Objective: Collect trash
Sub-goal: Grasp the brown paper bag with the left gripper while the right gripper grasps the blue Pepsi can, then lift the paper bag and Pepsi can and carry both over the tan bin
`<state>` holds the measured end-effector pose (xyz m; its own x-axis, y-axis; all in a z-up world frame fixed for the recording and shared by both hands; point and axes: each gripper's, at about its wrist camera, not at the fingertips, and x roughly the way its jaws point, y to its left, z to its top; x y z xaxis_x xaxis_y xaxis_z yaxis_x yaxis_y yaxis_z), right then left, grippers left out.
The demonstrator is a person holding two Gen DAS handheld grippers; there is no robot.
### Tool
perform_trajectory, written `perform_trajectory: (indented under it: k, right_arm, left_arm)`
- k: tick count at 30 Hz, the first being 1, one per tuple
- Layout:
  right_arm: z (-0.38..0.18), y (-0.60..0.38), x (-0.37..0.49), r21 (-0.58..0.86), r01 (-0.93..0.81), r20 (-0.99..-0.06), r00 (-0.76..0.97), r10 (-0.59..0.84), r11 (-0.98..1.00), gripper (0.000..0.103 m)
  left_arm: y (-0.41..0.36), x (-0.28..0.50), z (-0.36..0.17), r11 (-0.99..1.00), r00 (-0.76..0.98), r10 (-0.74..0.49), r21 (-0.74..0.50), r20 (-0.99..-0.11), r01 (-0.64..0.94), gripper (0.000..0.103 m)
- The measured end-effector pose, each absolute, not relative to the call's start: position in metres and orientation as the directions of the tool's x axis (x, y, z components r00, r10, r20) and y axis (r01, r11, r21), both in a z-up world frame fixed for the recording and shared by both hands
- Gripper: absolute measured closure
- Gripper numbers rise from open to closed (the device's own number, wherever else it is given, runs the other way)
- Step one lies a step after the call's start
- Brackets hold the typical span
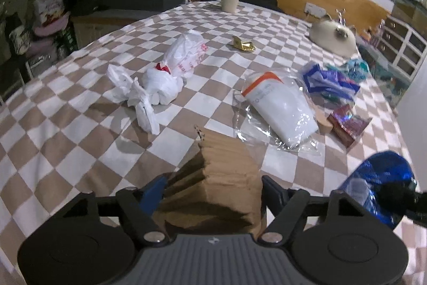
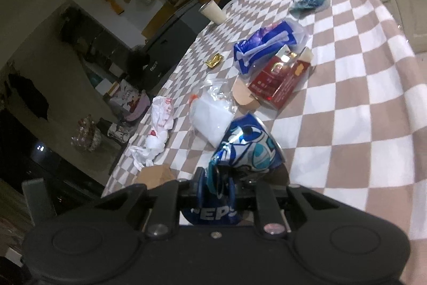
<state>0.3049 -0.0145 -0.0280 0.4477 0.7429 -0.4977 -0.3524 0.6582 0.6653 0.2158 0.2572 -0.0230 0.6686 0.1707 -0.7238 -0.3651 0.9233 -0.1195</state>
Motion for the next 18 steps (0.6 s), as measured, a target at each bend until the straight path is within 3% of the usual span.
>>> perform_trajectory:
  k: [11,18]
  right_arm:
    - [-0.003,-0.040,0.274,0.589,-0.463,-0.499,0.436,0.749,0.662,0.084]
    - [-0.009,-0.047,0.271,0.608,-0.414,-0.514,0.445,0.733,0.678,0.084]
  left_arm:
    - [0.216,0.201,-0.008,0.954,0.744,0.092,-0.157,-0.661,-0.257,0.033]
    - [0.167,0.201,-0.021,0.981,0.729,-0.025,-0.157,-0.684,-0.113,0.033]
